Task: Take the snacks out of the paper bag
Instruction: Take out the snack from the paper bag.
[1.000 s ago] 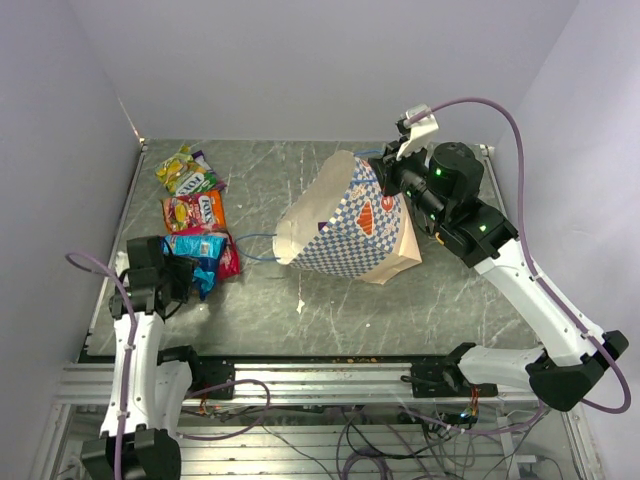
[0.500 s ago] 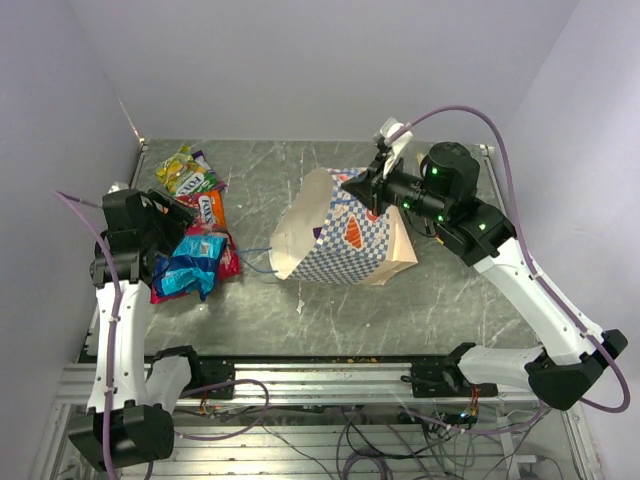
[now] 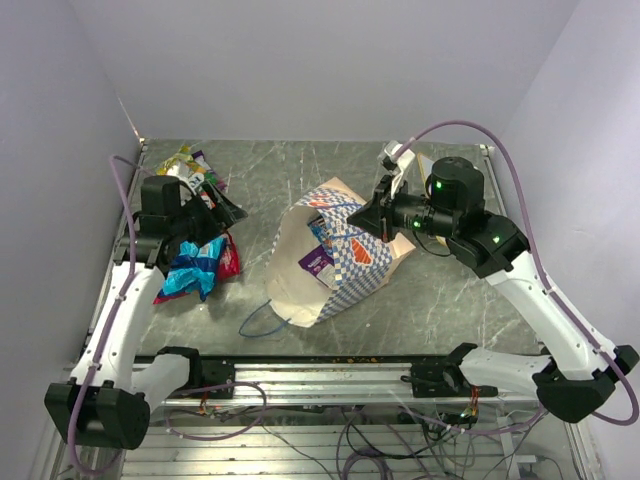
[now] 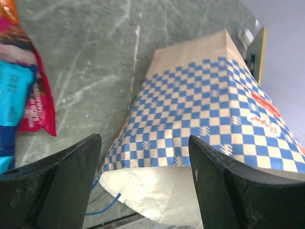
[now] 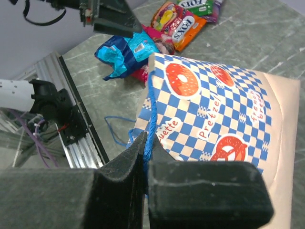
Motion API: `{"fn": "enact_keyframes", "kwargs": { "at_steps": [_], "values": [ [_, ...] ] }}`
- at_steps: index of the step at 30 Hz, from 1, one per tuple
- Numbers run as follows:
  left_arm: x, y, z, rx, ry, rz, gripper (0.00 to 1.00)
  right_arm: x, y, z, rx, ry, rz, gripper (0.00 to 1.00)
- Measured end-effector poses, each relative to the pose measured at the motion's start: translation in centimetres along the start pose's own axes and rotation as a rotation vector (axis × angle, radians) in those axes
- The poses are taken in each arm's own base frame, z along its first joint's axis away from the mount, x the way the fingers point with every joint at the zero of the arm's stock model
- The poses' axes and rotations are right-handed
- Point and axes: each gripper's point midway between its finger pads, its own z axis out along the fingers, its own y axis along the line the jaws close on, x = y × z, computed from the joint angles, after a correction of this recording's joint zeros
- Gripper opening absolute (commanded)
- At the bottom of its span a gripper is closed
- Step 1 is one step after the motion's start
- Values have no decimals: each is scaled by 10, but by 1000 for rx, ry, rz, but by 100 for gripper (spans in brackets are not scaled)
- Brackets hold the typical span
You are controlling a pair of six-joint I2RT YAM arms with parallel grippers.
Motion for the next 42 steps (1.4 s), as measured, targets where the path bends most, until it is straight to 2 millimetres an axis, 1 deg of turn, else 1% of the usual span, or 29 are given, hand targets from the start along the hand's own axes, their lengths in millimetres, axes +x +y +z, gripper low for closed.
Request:
{"fn": "enact_keyframes", "kwargs": {
  "at_steps": [4, 7, 8, 10, 12, 13, 16, 18, 22, 27, 30, 31, 35, 38, 41, 42],
  "values": [
    [24, -21, -6, 63, 79, 71, 84, 2, -5, 0, 40, 22, 58, 0],
    [40, -32, -20, 104, 119, 108, 87, 10, -7, 0, 64, 52, 111, 0],
    [46, -36, -28, 122, 132, 118, 88, 12, -8, -1, 75, 59, 130, 0],
    [54, -40, -43, 151, 136, 132, 90, 17, -10, -3, 104, 74, 174, 0],
    [62, -41, -57, 182, 134, 141, 96, 21, -13, -5, 134, 89, 212, 0],
    [68, -40, -64, 202, 140, 141, 99, 23, -14, -5, 147, 95, 226, 0],
    [88, -38, -74, 249, 180, 127, 100, 26, -20, -6, 189, 98, 266, 0],
    [98, -36, -75, 258, 220, 117, 100, 27, -23, -7, 215, 97, 284, 0],
    [107, -42, -73, 279, 263, 121, 100, 26, -27, -9, 249, 88, 306, 0],
    [126, -60, -74, 347, 325, 142, 99, 26, -26, -15, 266, 57, 354, 0],
    [138, -66, -75, 363, 360, 152, 99, 23, -24, -13, 260, 34, 384, 0],
    [141, -68, -74, 361, 364, 156, 100, 24, -24, -12, 260, 30, 398, 0],
    [143, -78, -74, 401, 335, 148, 95, 34, -26, -6, 267, 41, 445, 0],
    [159, -83, -71, 407, 356, 143, 88, 35, -26, -7, 269, 44, 449, 0],
    [185, -93, -65, 394, 414, 181, 84, 33, -27, -9, 276, 36, 441, 0],
    [196, -97, -64, 379, 436, 201, 81, 32, -26, -10, 276, 32, 440, 0]
  ]
}}
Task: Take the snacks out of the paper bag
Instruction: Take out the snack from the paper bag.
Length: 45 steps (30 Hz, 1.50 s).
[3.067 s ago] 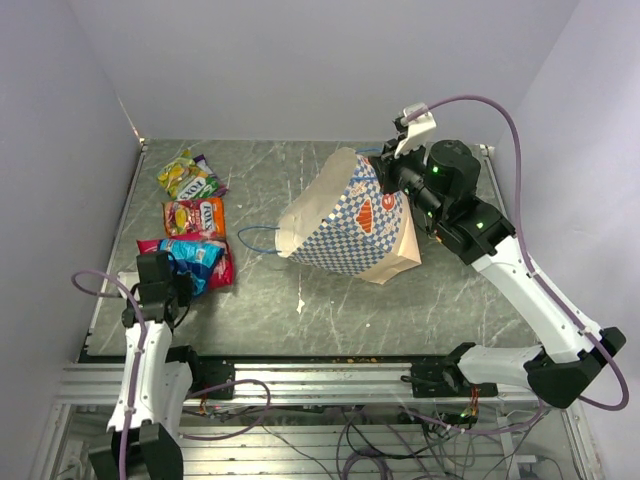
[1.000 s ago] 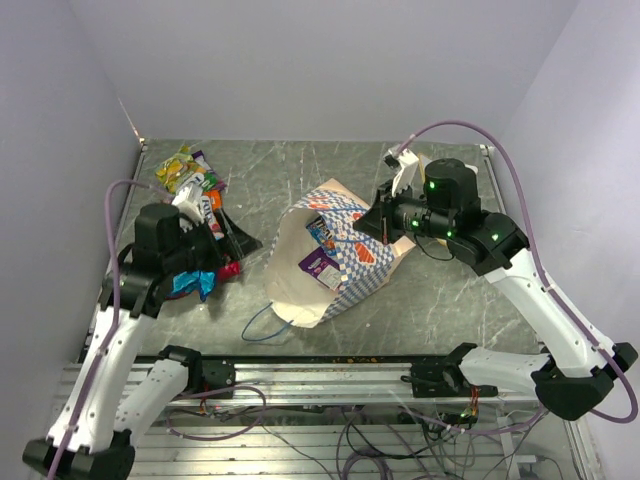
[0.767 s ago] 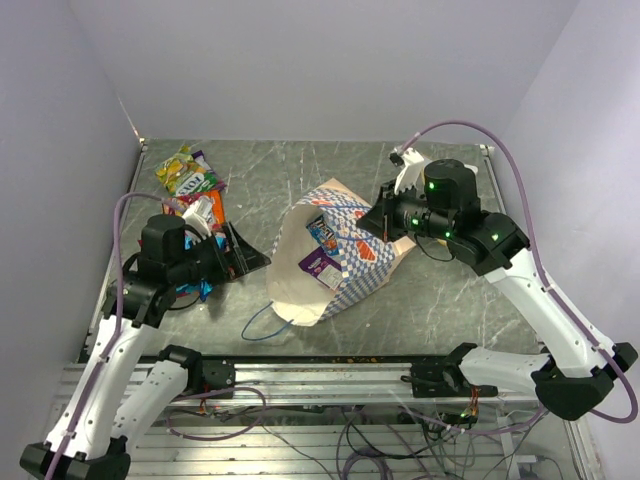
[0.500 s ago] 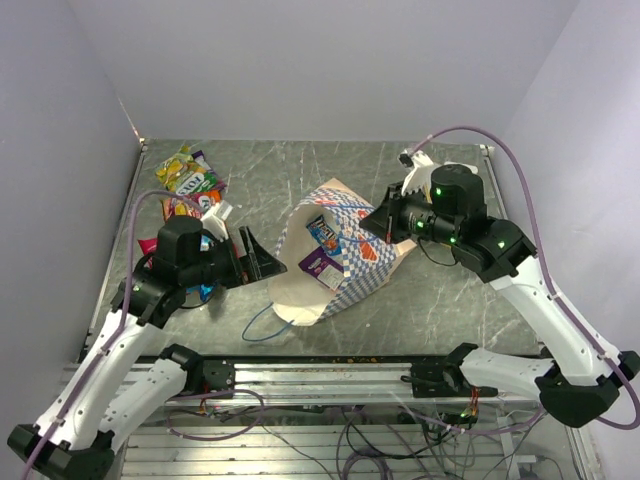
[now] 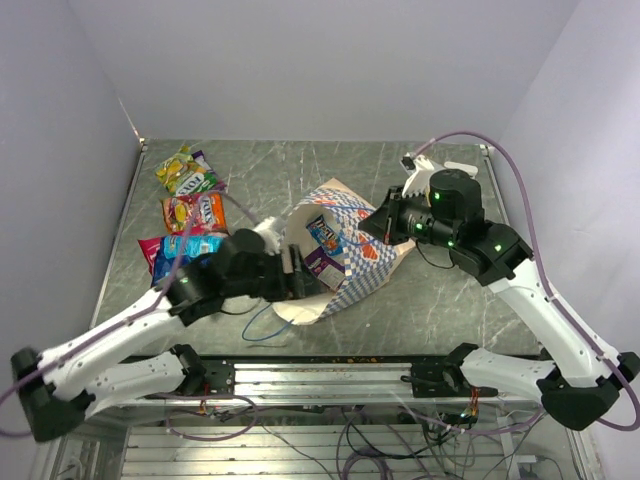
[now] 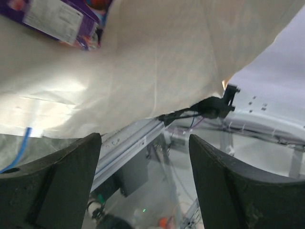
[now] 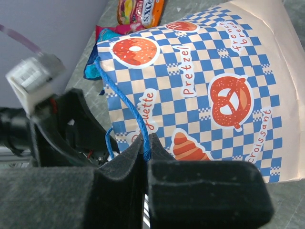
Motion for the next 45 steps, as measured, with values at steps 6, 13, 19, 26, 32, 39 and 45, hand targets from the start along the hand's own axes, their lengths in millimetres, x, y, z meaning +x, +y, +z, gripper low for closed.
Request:
{"fn": "enact_keyframes", "kwargs": {
  "at_steps": [6, 13, 19, 26, 32, 39, 45],
  "values": [
    [31, -11, 32, -102, 35, 60, 42, -2, 2, -19, -14, -56, -13, 0],
    [27, 19, 45, -208, -44, 32, 42, -1, 1, -23, -3, -32, -54, 0],
    [18, 28, 58, -271, -102, 46, 45, 6, -6, -18, 30, 20, -58, 0],
    [41, 38, 108, -404, -85, 218, 45, -4, 1, -23, 19, -2, -62, 0],
    [41, 47, 118, -460, -134, 343, 46, -5, 1, -21, 22, 5, -61, 0],
    [52, 21, 121, -473, -179, 529, 46, -5, 0, -18, 27, 12, -60, 0],
    [58, 34, 113, -470, -185, 542, 65, -10, 2, -17, 16, -10, -71, 0]
  ]
}}
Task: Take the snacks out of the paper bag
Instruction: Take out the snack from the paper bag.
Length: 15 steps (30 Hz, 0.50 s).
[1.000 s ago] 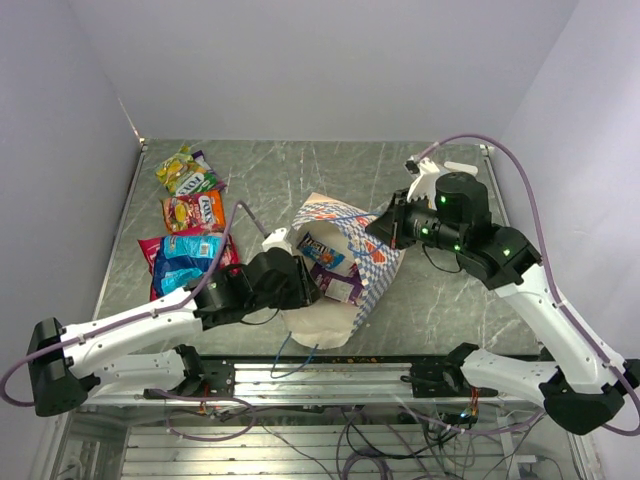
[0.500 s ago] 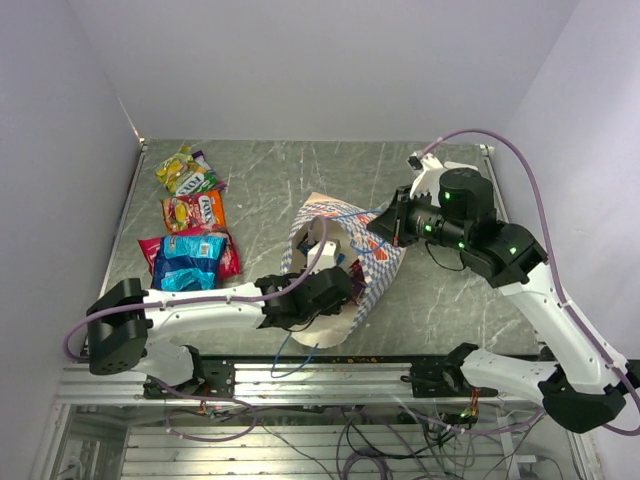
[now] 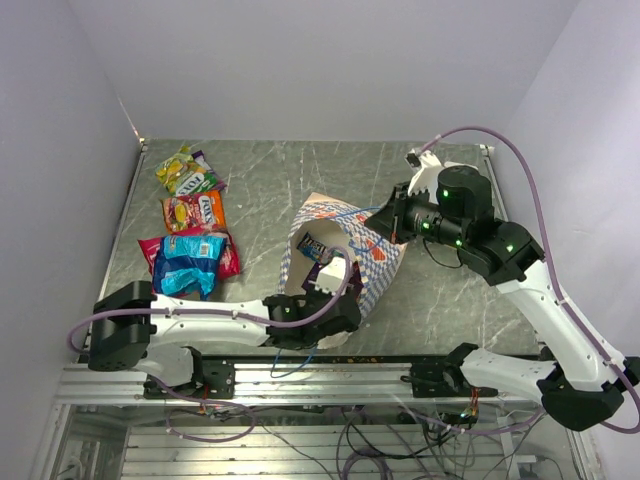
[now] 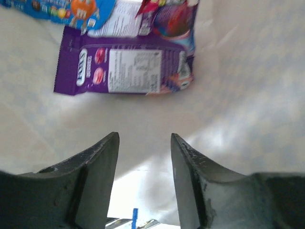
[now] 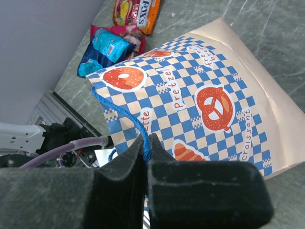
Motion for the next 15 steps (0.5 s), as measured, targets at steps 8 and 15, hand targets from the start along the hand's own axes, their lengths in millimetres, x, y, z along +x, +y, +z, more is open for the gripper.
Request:
{"fn": "enact_keyframes", "kwargs": {
  "at_steps": [8, 15],
  "values": [
    [28, 24, 17, -3, -6, 131, 74, -9, 3, 1, -6, -13, -22, 0],
    [14, 42, 46, -57, -29, 204, 87, -14, 5, -2, -11, -25, -31, 0]
  ]
}}
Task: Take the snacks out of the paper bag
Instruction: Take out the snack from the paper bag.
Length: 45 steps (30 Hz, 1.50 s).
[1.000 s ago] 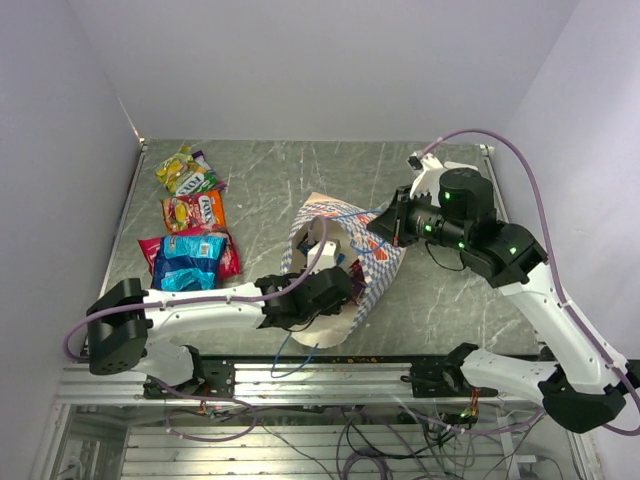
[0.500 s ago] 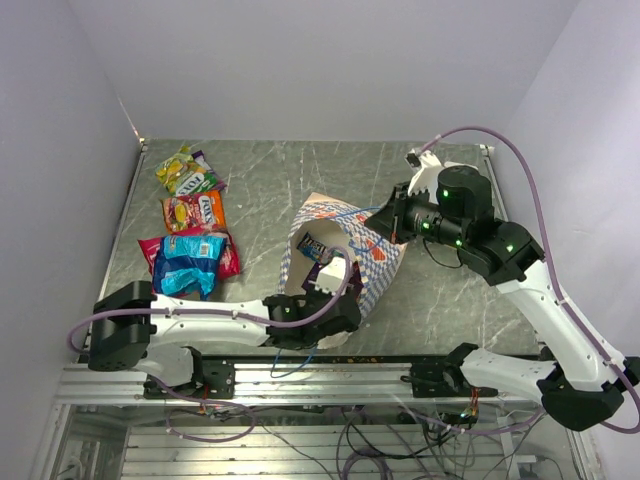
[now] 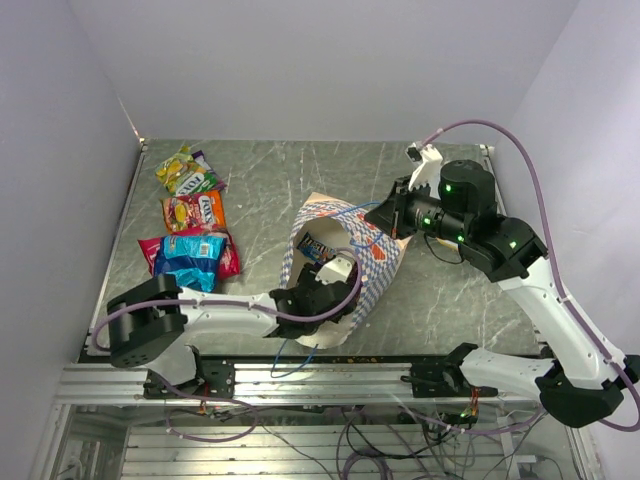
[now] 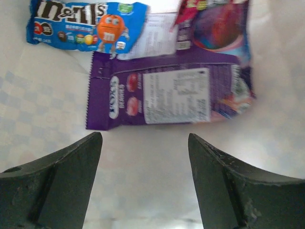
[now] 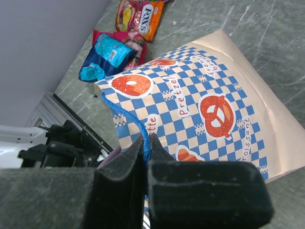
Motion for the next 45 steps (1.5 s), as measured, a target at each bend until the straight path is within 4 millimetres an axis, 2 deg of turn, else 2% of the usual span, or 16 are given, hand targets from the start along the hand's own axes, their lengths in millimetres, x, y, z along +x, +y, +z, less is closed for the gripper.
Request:
{"fn": "enact_keyframes", "kwargs": {
  "at_steps": [2, 6, 11, 17, 21, 29, 37, 41, 45],
  "values": [
    [4, 12, 13, -38, 22, 17, 95, 0, 0, 0, 0, 1, 0, 0],
    [11, 22, 36, -98, 69, 29, 98, 0, 0, -1, 0, 0, -2, 0],
    [11, 13, 53, -106, 96, 26, 99, -4, 0, -3, 6, -11, -11, 0],
    [27, 13, 70, -90, 168, -13, 99, -5, -2, -3, 15, -15, -12, 0],
    [25, 11, 79, -51, 197, -61, 86, -5, -2, -3, 18, -17, -12, 0],
    [17, 11, 96, 16, 220, -99, 38, -6, -4, -3, 29, -21, -16, 0],
    [15, 11, 92, 36, 247, -94, 25, -8, -5, -2, 36, -29, -17, 0],
    [13, 16, 75, 41, 281, -85, 19, -11, -5, -2, 37, -40, -20, 0],
    [3, 21, 53, 56, 292, -91, 14, -13, -7, -1, 45, -51, -27, 0]
  ]
}}
